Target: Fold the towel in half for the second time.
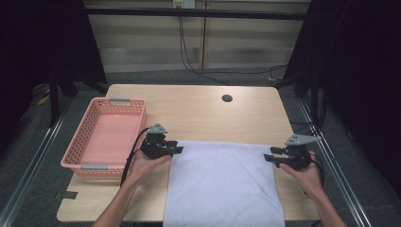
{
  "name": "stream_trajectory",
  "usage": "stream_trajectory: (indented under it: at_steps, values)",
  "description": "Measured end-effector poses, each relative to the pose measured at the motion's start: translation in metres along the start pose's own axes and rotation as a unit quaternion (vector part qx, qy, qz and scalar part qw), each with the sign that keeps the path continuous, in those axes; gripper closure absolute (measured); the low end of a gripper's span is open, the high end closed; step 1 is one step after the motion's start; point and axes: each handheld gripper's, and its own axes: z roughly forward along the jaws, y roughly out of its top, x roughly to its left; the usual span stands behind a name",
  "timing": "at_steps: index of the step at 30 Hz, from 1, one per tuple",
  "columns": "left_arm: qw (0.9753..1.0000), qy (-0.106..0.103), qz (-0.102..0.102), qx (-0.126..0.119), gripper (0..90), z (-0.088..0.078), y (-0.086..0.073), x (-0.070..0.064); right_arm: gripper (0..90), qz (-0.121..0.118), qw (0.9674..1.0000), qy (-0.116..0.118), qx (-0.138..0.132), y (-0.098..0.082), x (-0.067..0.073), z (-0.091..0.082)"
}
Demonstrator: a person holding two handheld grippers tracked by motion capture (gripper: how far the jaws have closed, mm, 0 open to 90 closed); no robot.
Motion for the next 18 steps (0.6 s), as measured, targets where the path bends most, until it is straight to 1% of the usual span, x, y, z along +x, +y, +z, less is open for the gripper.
stream_trajectory:
  at_steps: [2,3,4,5,6,7,8,9,10,11,12,13,14,16,18]
  values:
    - [0.9998,0.017,0.0,0.009,55.4,0.008,0.0,0.005,55.3,0.004,0.9999,-0.009,0.004,0.005,-0.011,0.007]
    - [0.9998,0.013,-0.006,0.01,55.1,0.011,0.0,0.009,55.4,0.008,0.9999,-0.01,0.006,0.006,-0.017,0.011]
    - [0.9998,0.01,-0.007,0.013,54.8,0.014,0.001,0.01,55.3,0.015,0.9997,-0.016,0.009,0.006,-0.022,0.016]
    - [0.9997,0.018,0.002,0.016,54.8,0.014,0.002,0.012,55.1,0.014,0.9995,-0.023,0.018,0.006,-0.026,0.021]
    - [0.9997,0.018,-0.006,0.014,54.7,0.015,0.002,0.014,55.0,0.012,0.9992,-0.028,0.025,0.006,-0.029,0.026]
    - [0.9997,0.018,-0.005,0.015,54.7,0.016,0.002,0.016,54.7,0.016,0.9991,-0.029,0.026,0.006,-0.032,0.031]
    - [0.9995,0.026,-0.007,0.018,54.7,0.016,0.002,0.017,54.7,0.015,0.9991,-0.027,0.03,0.006,-0.034,0.035]
    - [0.9995,0.024,-0.006,0.018,54.5,0.017,0.002,0.018,54.8,0.015,0.9989,-0.03,0.032,0.007,-0.036,0.039]
    - [0.9995,0.025,-0.006,0.019,54.2,0.018,0.002,0.02,54.8,0.018,0.9991,-0.023,0.032,0.008,-0.038,0.043]
    - [0.9992,0.03,-0.008,0.024,53.8,0.02,0.001,0.023,54.3,0.022,0.9989,-0.023,0.035,0.008,-0.04,0.047]
    - [0.9992,0.028,-0.012,0.024,52.2,0.022,0.001,0.026,53.5,0.022,0.9985,-0.021,0.045,0.008,-0.041,0.051]
    - [0.9989,0.033,-0.021,0.024,51.4,0.023,-0.001,0.028,53.1,0.024,0.9983,-0.015,0.05,0.007,-0.042,0.054]
    - [0.9985,0.041,-0.022,0.031,50.5,0.025,-0.002,0.03,53.0,0.021,0.9986,-0.011,0.047,0.006,-0.042,0.056]
    - [0.998,0.048,-0.012,0.04,48.9,0.028,-0.004,0.028,52.5,0.017,0.9982,-0.012,0.057,0.005,-0.041,0.058]
    - [0.9977,0.046,-0.002,0.05,47.7,0.03,-0.006,0.027,51.5,0.016,0.9981,-0.012,0.058,0.003,-0.04,0.06]
